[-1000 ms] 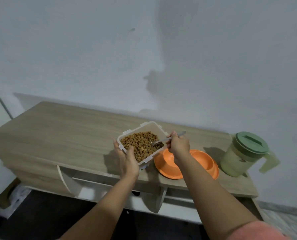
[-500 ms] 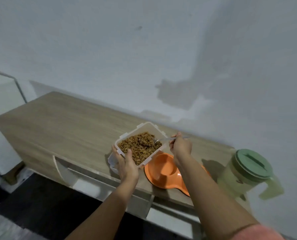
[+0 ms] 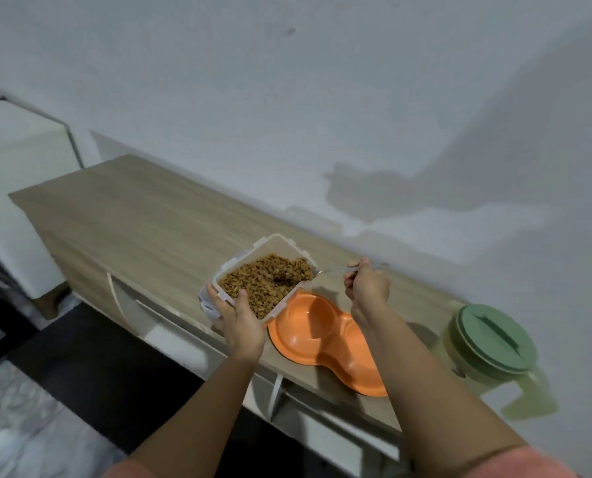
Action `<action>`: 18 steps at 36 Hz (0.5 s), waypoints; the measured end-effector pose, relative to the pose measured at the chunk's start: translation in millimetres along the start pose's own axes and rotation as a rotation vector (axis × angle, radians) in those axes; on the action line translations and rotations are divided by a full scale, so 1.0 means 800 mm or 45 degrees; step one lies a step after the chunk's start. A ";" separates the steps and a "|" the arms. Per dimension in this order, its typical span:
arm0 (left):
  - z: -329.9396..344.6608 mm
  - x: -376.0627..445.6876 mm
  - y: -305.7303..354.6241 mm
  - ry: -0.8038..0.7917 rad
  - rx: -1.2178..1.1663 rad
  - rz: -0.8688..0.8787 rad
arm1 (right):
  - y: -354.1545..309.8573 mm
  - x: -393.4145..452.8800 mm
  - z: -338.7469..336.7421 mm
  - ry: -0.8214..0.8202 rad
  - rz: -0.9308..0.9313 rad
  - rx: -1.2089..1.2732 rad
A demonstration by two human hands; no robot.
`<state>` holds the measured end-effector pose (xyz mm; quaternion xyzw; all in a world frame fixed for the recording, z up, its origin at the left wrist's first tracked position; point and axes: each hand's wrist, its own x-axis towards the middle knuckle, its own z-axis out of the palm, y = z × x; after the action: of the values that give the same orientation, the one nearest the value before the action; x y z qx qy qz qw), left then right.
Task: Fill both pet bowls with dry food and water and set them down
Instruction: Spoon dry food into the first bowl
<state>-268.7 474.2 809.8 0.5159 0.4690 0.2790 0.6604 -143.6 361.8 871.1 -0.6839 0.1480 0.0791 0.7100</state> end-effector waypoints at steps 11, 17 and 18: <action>0.003 0.012 -0.011 0.141 -0.026 0.107 | 0.011 0.008 -0.037 0.078 -0.139 -0.119; 0.001 0.017 -0.019 0.141 0.001 0.110 | 0.028 -0.001 -0.044 0.101 -0.434 -0.470; 0.000 0.018 -0.020 0.141 0.009 0.105 | 0.032 -0.004 -0.046 0.061 -0.527 -0.551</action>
<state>-264.6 481.5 790.2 0.5209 0.4842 0.3323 0.6195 -158.2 327.0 847.2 -0.8367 0.0020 -0.0538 0.5450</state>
